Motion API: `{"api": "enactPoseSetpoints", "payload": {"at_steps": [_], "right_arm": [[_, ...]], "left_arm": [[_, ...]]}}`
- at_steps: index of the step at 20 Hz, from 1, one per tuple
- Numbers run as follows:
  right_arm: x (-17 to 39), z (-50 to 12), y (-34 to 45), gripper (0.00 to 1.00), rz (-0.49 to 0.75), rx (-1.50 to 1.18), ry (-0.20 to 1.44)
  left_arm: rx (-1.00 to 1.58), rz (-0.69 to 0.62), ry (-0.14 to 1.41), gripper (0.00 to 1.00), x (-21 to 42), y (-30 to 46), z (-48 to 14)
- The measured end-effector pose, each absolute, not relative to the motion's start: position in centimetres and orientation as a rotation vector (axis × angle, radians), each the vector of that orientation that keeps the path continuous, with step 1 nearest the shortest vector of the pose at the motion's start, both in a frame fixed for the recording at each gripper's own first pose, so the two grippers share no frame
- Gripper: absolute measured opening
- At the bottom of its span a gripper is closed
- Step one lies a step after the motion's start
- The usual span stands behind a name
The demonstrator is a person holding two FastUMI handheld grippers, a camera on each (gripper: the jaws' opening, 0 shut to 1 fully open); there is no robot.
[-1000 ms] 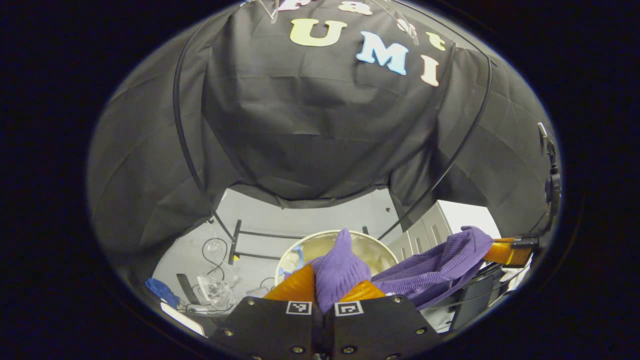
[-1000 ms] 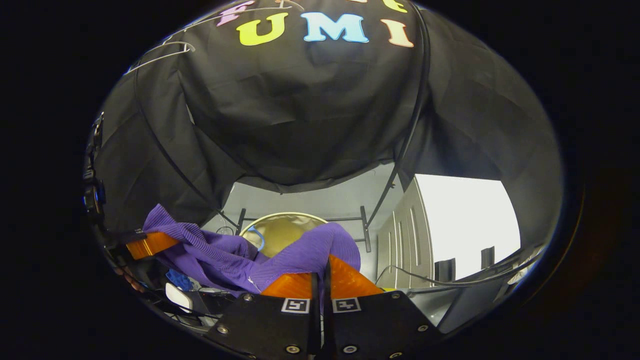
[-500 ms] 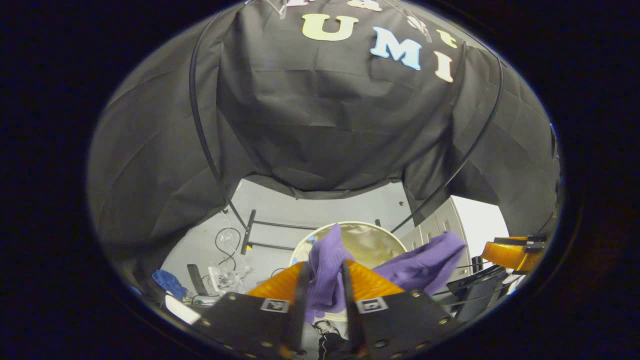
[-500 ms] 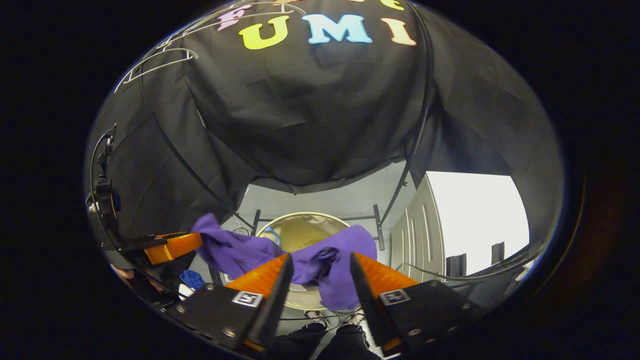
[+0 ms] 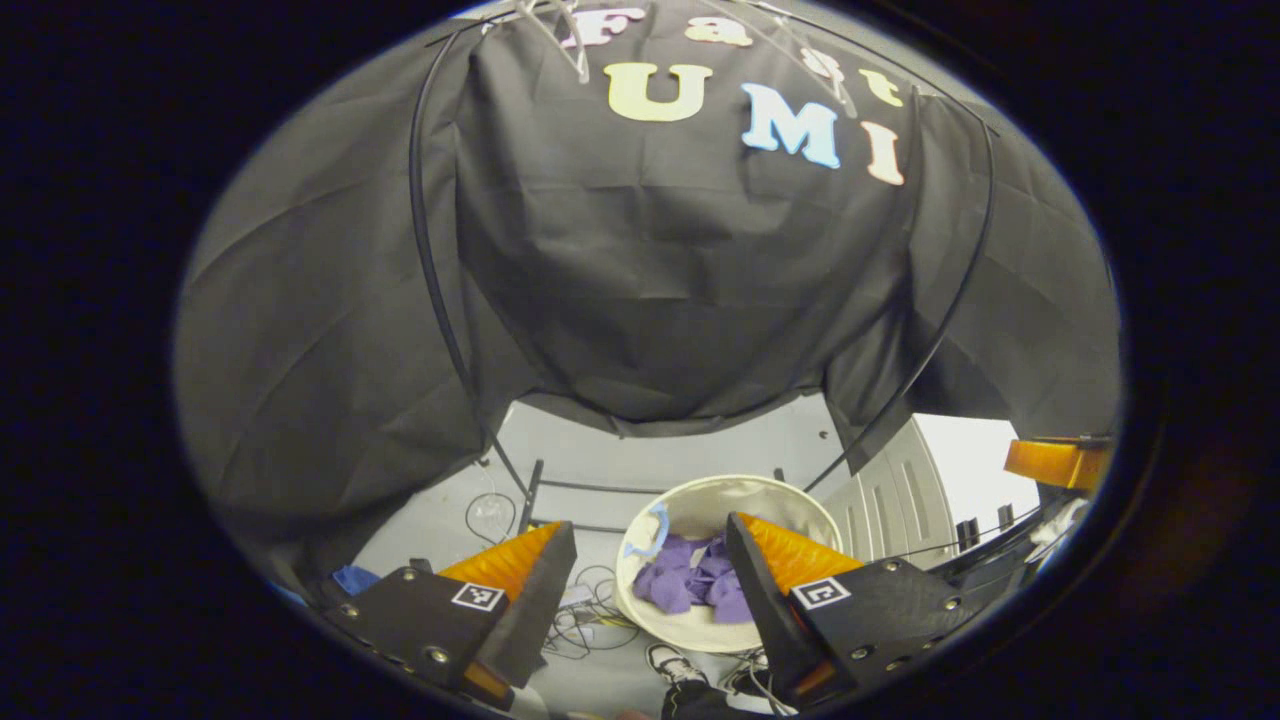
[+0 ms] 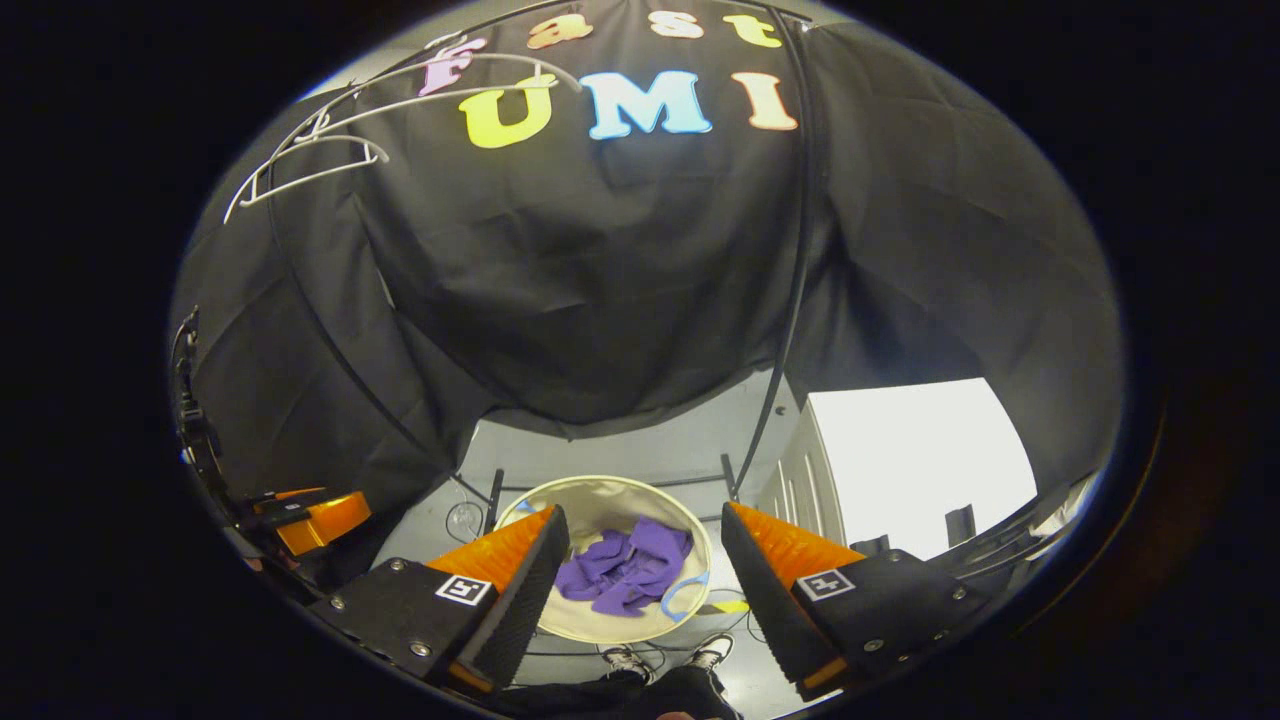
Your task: Grasp the clothes on the hanger with both hands and then place them into the laundry hamper below.
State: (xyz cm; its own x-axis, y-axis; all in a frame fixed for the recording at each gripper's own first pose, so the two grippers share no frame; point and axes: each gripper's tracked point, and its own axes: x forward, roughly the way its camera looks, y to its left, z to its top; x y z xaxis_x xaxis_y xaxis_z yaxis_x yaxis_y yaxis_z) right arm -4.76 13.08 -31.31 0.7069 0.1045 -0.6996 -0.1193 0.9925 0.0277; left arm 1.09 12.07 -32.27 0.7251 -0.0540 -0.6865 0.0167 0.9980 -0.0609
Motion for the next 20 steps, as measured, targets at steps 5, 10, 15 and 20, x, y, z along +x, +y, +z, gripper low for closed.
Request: {"api": "enactPoseSetpoints", "payload": {"at_steps": [5,10,15,20], "right_arm": [[-2.9,-25.1,11.8,0.95,0.086,-0.020,0.624],[-0.5,-15.0,11.6,0.91,0.064,-0.038,0.370],[0.5,-5.2,11.2,0.92,0.050,-0.079,0.121],[-0.1,0.9,10.0,0.91,0.030,-0.098,-0.038]], "left_arm": [[-0.012,-0.092,0.610,0.88,1.7,11.6,-24.8],[-0.023,-0.103,0.394,0.89,4.2,11.8,-14.8],[-0.076,-0.089,0.194,0.94,8.2,12.9,-4.7],[-0.065,-0.079,0.001,0.93,8.4,15.8,4.4]]}}
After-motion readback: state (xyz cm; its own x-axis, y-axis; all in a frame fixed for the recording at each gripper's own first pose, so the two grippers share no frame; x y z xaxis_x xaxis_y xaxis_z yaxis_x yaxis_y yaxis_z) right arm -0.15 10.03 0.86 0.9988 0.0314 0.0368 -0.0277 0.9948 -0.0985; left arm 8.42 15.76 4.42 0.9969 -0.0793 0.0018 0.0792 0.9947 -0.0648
